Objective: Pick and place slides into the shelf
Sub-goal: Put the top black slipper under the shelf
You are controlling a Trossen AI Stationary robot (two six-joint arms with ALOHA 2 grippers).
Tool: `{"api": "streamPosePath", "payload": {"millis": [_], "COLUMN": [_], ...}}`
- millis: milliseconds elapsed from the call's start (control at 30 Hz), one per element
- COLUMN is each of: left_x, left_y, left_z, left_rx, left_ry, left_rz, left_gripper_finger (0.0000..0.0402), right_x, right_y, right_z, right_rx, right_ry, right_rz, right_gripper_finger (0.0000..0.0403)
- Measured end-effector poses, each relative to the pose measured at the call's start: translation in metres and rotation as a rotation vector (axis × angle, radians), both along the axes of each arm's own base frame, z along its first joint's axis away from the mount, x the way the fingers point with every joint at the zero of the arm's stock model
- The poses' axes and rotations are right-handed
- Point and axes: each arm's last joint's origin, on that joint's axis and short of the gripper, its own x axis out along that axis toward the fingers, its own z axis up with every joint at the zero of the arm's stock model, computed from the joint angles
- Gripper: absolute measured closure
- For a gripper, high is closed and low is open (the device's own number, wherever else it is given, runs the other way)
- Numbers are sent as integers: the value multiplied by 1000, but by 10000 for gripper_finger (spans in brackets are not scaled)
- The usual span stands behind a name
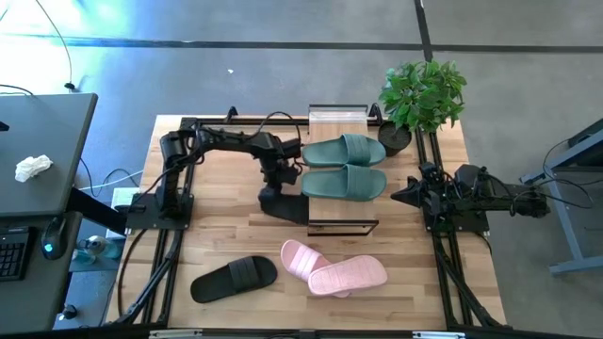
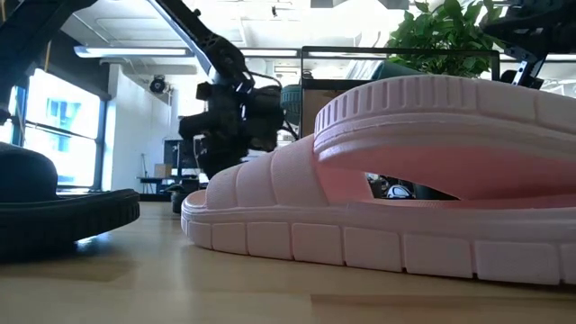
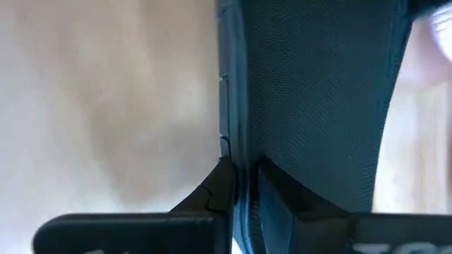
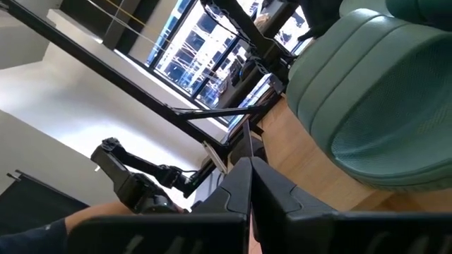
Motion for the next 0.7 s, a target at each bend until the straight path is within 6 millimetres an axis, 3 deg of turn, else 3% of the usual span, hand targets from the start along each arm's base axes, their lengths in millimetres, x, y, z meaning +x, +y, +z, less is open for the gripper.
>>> {"api": "streamPosePath", "payload": {"millis": [367,700], "left_x": [12,12], "left_y": [8,8], "left_z": [18,21], "left_rx": [7,-4], "left_ry": [-51,-46], "left_rz": [45,65], "left_gripper_finger": [370,359], "right_x": [0,0], "right_y": [0,0], "right_z": [-1,-1], "right_rx": [-18,-32], "right_ry": [4,4], "right_rz": [1,2], "right_gripper_finger": [402,402]}}
